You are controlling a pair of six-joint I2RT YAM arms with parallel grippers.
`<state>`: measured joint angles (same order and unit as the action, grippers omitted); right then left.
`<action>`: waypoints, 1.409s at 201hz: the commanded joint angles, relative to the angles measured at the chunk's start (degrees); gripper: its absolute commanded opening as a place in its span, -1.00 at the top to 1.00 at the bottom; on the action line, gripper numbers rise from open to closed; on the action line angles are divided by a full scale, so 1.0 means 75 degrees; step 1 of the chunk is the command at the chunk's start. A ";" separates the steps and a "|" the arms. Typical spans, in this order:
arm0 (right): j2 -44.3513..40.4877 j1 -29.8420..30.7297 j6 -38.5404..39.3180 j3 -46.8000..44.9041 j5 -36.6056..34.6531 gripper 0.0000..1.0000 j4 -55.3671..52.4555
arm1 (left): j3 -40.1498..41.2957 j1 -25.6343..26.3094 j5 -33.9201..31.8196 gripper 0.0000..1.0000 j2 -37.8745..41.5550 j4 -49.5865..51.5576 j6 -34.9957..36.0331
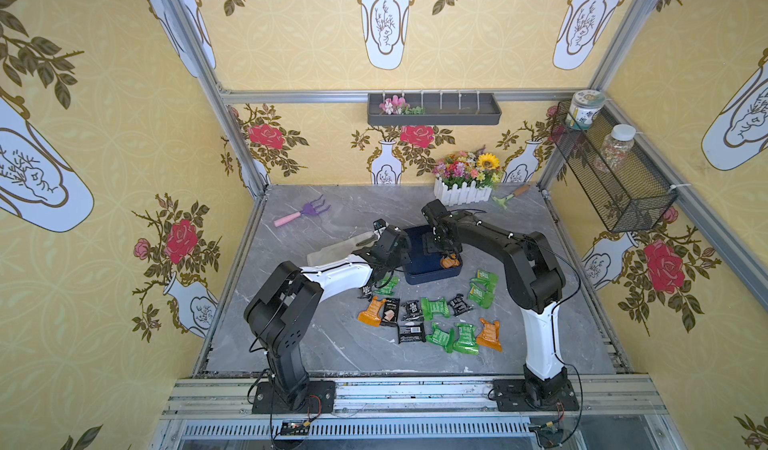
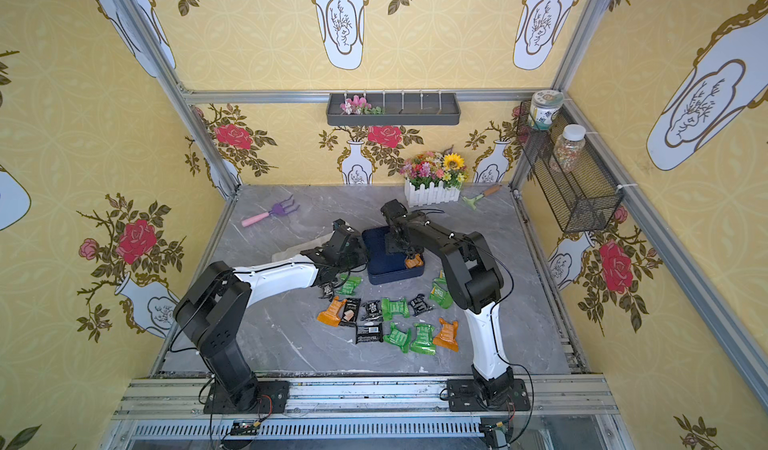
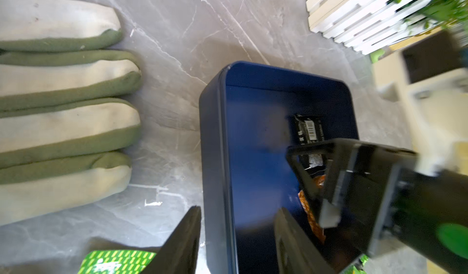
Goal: Take the cookies out of the storage box
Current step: Pick up the cookie from the storage box.
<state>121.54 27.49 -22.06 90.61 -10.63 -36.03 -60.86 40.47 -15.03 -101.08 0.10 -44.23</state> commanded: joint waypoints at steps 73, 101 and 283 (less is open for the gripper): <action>-0.0765 0.0267 0.0206 -0.0063 0.1600 -0.58 0.0576 | 0.0509 -0.0005 0.0047 -0.03 0.0399 -0.0279 -0.0463; -0.0708 -0.0032 -0.0031 0.0117 0.0523 -0.63 0.0104 | 0.0501 -0.0005 0.0050 -0.02 0.0389 -0.0298 -0.0535; 0.0885 0.0288 -0.3488 0.1644 -0.0562 -0.46 -0.1484 | 0.0615 -0.0005 -0.0015 -0.01 0.0448 -0.0376 -0.0665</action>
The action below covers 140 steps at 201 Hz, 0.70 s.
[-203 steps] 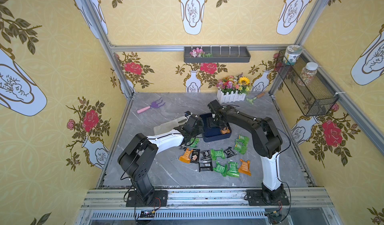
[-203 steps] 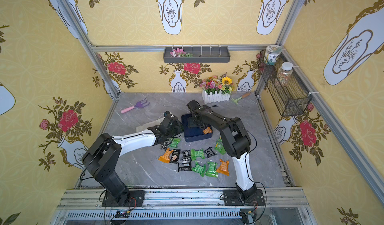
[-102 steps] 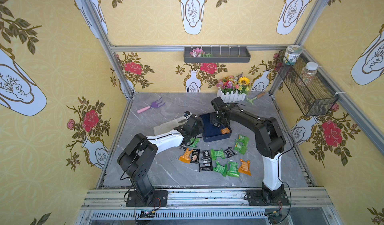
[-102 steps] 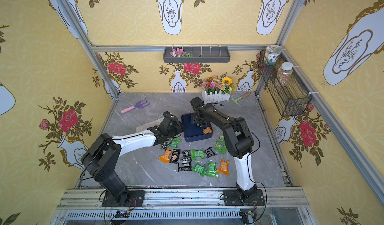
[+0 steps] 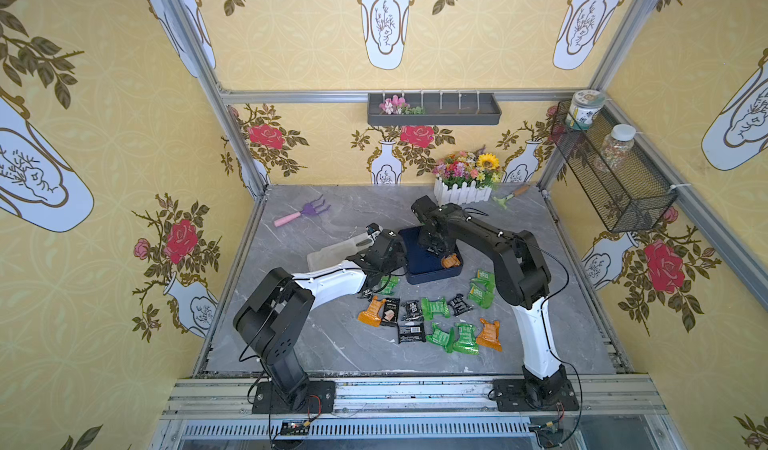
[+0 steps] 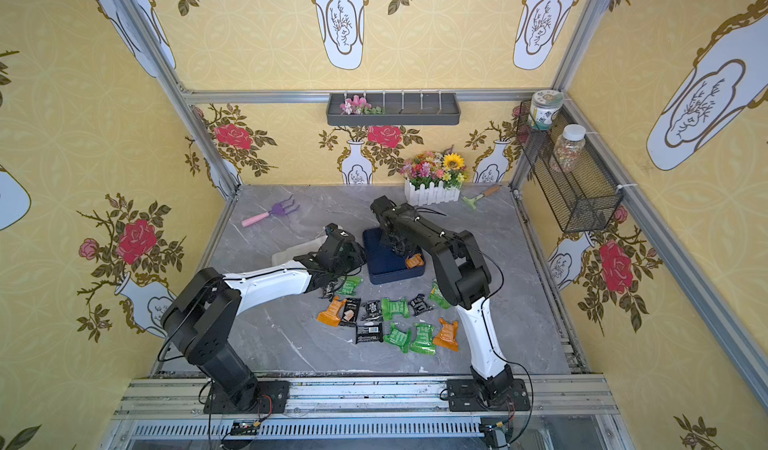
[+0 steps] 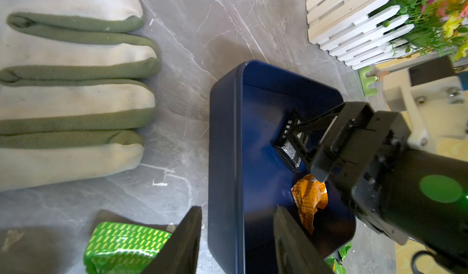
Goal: Take the cookies out of the storage box
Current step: Pick up the cookie from the storage box.
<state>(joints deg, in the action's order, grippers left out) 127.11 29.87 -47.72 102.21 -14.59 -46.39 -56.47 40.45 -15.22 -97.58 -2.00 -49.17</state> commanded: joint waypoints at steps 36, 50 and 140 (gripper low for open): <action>0.0295 -0.0091 -0.0211 0.0060 0.0032 -0.32 -0.0040 | 0.0082 -0.0002 -0.0021 -0.01 0.0023 -0.0116 -0.0053; 0.0324 -0.0103 -0.0175 0.0065 0.0075 -0.26 0.0028 | 0.0091 -0.0003 -0.0021 -0.01 0.0025 -0.0120 -0.0065; 0.0077 -0.0133 0.0160 -0.0204 0.0137 0.26 0.0286 | 0.0099 -0.0002 -0.0045 0.03 0.0010 -0.0119 -0.0130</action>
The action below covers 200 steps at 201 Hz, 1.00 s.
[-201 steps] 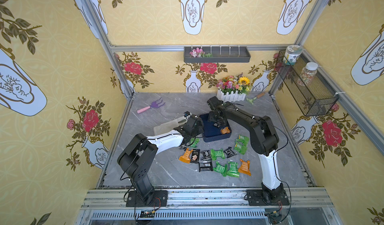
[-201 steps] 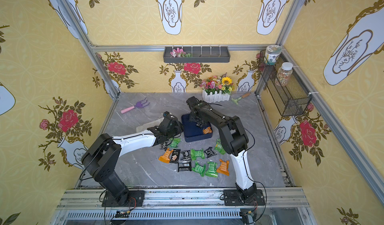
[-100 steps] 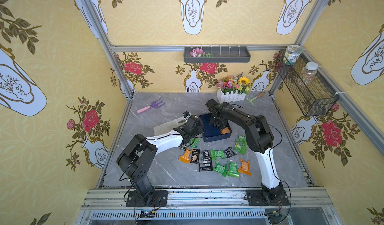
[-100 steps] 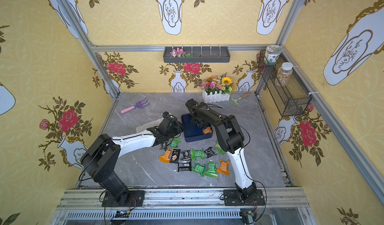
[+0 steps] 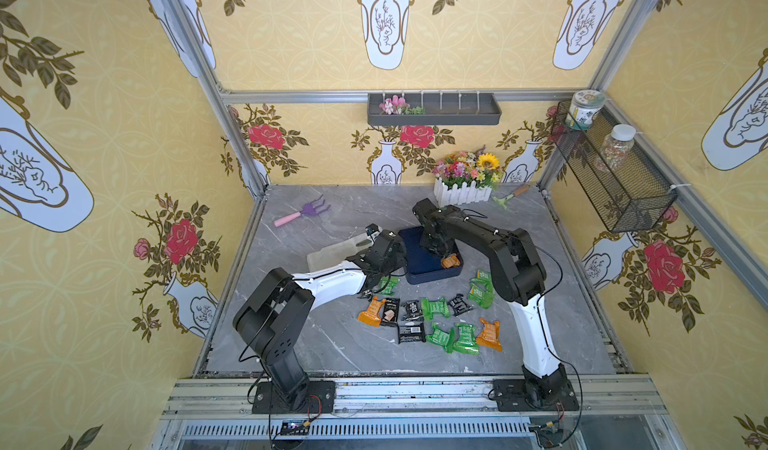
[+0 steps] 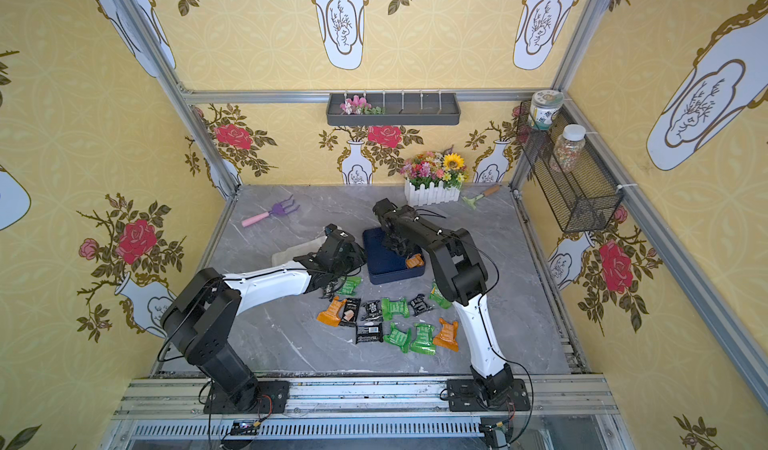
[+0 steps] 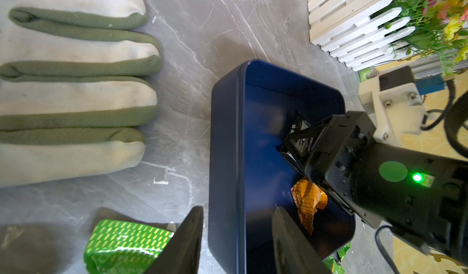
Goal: Take the cookies out of the storage box
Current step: Pick up the cookie from the storage box, then place the cookie at the center of the board.
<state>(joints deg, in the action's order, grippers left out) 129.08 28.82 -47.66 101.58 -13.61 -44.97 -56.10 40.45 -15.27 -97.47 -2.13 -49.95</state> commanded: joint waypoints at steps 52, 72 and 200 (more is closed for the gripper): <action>-0.1153 0.0054 0.0648 -0.0146 0.0033 0.26 0.0021 | -0.0052 -0.0002 -0.0027 0.03 -0.0035 -0.0103 -0.0043; -0.1679 -0.0051 0.0810 -0.0338 -0.0127 0.25 -0.0094 | -0.0087 -0.0002 -0.0004 0.03 -0.0056 -0.0120 -0.0020; -0.2136 -0.2096 0.0475 -0.3093 0.1062 0.25 0.1029 | -0.0079 -0.0002 0.0366 0.02 -0.0116 -0.0172 0.0010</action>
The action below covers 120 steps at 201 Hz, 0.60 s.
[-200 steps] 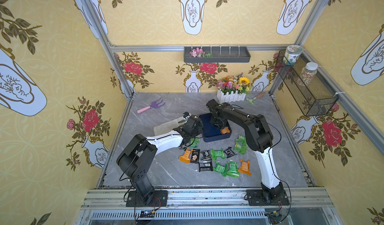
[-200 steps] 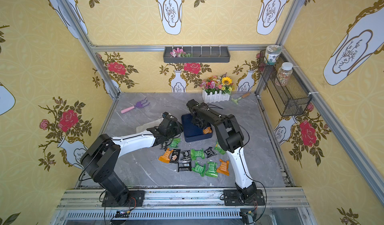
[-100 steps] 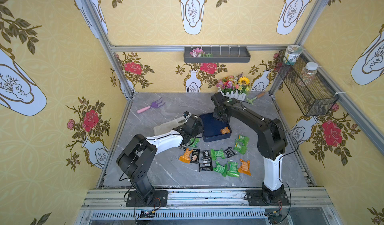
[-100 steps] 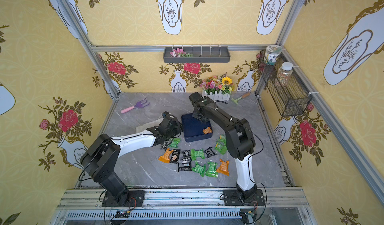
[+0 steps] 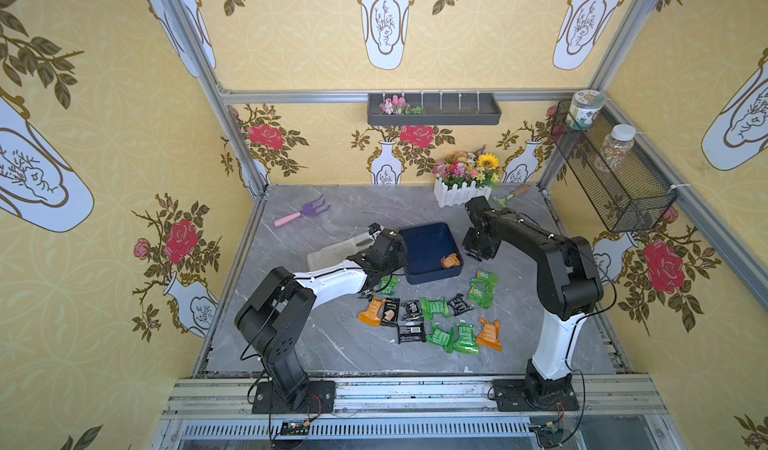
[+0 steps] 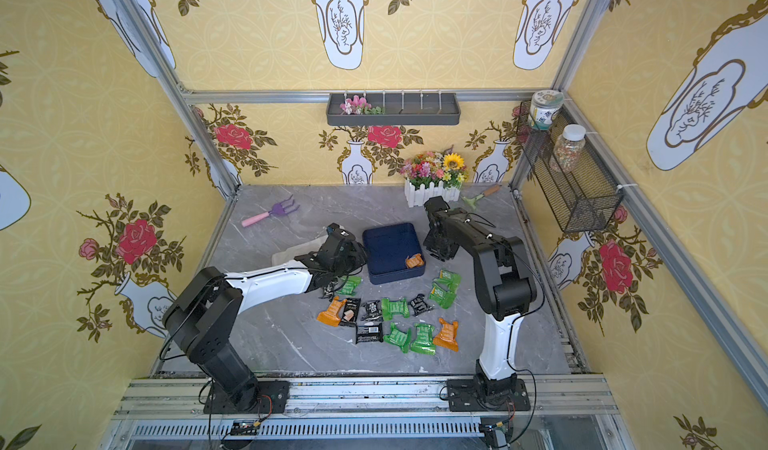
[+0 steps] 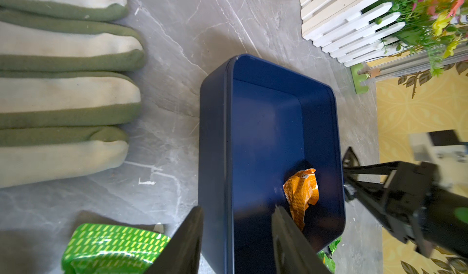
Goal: Take the cookies out of the storage box
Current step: Place the cookie at the center of the board.
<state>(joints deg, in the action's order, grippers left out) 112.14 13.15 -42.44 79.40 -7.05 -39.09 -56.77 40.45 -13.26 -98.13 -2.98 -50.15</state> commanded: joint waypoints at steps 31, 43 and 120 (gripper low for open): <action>0.0177 -0.0018 -0.0265 -0.0284 0.0190 0.22 0.0287 | -0.0031 -0.0002 0.0103 0.01 -0.0076 -0.0058 0.0042; 0.0166 -0.0021 -0.0230 -0.0300 0.0190 0.04 0.0288 | -0.0071 -0.0008 0.0131 0.01 -0.0120 -0.0053 0.0042; -0.1258 0.0231 0.0708 -0.0011 -0.0162 -0.51 0.0265 | -0.0451 0.0026 0.0125 -0.03 -0.0263 0.0144 0.0341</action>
<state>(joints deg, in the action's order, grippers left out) 106.06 13.63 -41.63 79.07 -6.96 -37.71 -59.11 40.45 -13.08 -99.31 -2.72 -49.93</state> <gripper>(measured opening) 0.753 0.517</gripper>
